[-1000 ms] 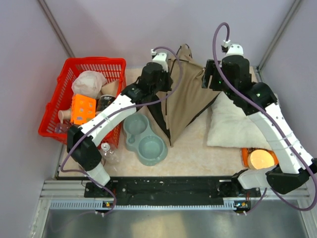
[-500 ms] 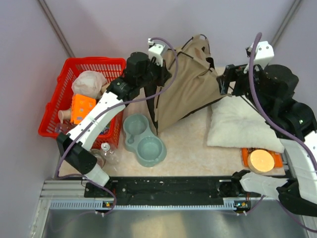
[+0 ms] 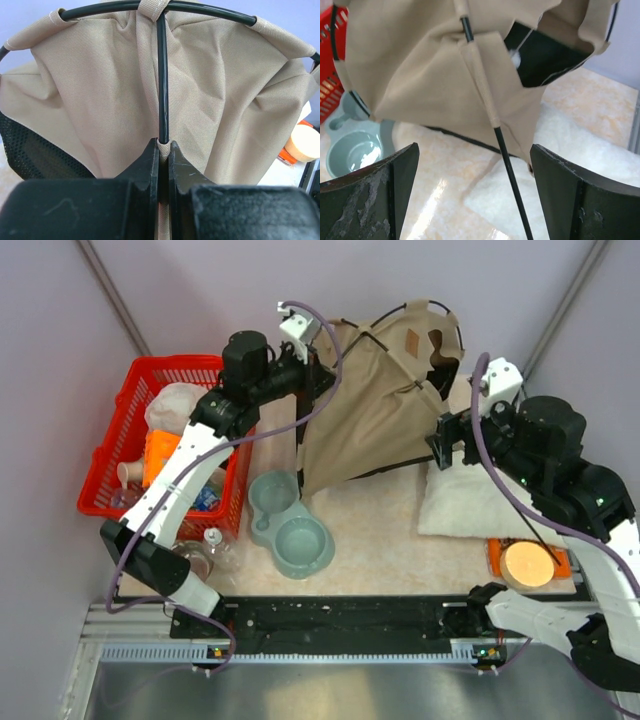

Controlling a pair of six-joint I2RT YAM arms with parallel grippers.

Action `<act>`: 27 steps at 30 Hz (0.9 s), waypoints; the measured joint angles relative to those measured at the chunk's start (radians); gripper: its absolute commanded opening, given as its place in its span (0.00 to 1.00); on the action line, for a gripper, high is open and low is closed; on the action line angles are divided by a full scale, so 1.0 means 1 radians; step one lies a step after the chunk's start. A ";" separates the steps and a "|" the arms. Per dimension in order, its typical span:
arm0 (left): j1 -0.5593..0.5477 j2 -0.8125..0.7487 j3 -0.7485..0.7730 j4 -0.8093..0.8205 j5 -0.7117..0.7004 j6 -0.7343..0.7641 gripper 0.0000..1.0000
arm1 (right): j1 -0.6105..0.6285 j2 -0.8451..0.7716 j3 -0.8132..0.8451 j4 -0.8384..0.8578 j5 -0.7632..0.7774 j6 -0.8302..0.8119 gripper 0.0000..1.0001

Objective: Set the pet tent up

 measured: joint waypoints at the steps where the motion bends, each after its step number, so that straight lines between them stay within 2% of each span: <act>1: 0.009 0.002 0.005 0.007 0.020 0.000 0.00 | 0.000 -0.001 -0.014 -0.002 -0.008 0.001 0.91; 4: 0.033 0.025 0.037 0.028 0.074 0.000 0.00 | 0.000 0.000 -0.058 -0.021 -0.023 0.003 0.84; 7: 0.054 0.059 0.082 0.051 0.131 0.000 0.00 | 0.000 0.000 -0.093 -0.030 -0.036 0.008 0.71; 13: 0.092 0.119 0.143 0.088 0.253 0.000 0.00 | 0.000 0.000 -0.132 -0.041 -0.040 0.010 0.64; 15: 0.105 0.131 0.145 0.100 0.288 -0.001 0.00 | 0.000 0.000 -0.138 -0.042 -0.041 0.011 0.55; 18: 0.124 0.151 0.145 0.115 0.335 -0.013 0.00 | 0.000 0.002 -0.150 -0.043 -0.053 0.018 0.49; 22: 0.150 0.186 0.153 0.144 0.394 -0.042 0.00 | -0.001 0.019 -0.175 -0.032 -0.088 0.053 0.49; 27: 0.182 0.258 0.202 0.178 0.472 -0.072 0.00 | -0.001 0.041 -0.185 -0.004 -0.138 0.099 0.73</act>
